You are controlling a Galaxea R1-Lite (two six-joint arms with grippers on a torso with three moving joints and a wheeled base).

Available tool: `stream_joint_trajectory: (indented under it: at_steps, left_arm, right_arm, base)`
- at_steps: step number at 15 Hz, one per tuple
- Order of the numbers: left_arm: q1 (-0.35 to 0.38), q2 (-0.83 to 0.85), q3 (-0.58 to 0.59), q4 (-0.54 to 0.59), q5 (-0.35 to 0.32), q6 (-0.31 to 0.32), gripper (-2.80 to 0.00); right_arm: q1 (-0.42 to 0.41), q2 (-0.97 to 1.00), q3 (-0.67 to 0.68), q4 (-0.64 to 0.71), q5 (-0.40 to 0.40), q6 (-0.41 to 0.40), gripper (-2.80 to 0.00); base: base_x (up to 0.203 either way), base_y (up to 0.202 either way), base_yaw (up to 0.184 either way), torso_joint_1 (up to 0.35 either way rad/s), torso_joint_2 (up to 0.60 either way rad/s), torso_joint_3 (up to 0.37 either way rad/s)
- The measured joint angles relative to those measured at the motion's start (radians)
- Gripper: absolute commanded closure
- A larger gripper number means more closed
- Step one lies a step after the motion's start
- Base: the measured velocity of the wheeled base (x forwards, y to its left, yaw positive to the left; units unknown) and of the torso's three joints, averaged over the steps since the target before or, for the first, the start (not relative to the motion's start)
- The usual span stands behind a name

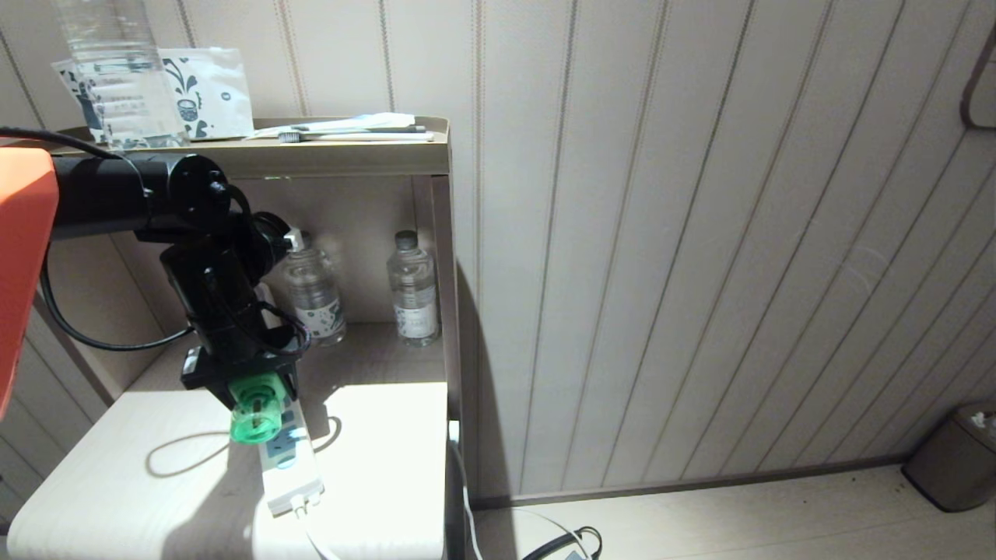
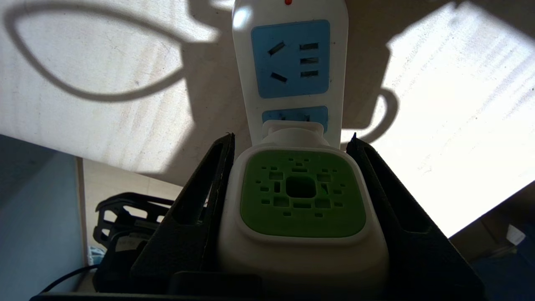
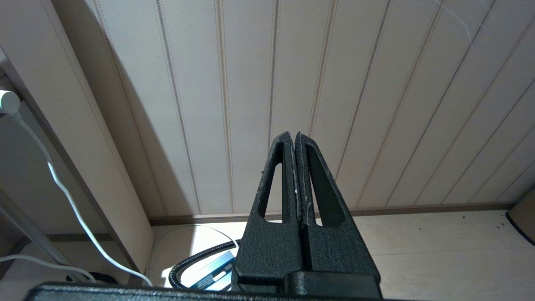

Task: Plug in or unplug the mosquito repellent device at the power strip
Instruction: Insert the plug into the socket

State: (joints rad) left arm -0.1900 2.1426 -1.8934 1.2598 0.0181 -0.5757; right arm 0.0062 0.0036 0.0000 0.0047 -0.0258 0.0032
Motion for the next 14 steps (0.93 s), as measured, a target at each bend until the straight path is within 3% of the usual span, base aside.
stream_joint_trajectory:
  at_steps: [14]
  left_arm:
    - [-0.011, 0.004, 0.023, 0.004, -0.013, -0.009, 0.0]
  right_arm:
    - [0.0, 0.0, 0.0, 0.0, 0.0, 0.0, 0.0]
  base:
    - [0.0, 0.0, 0.0, 0.0, 0.0, 0.0]
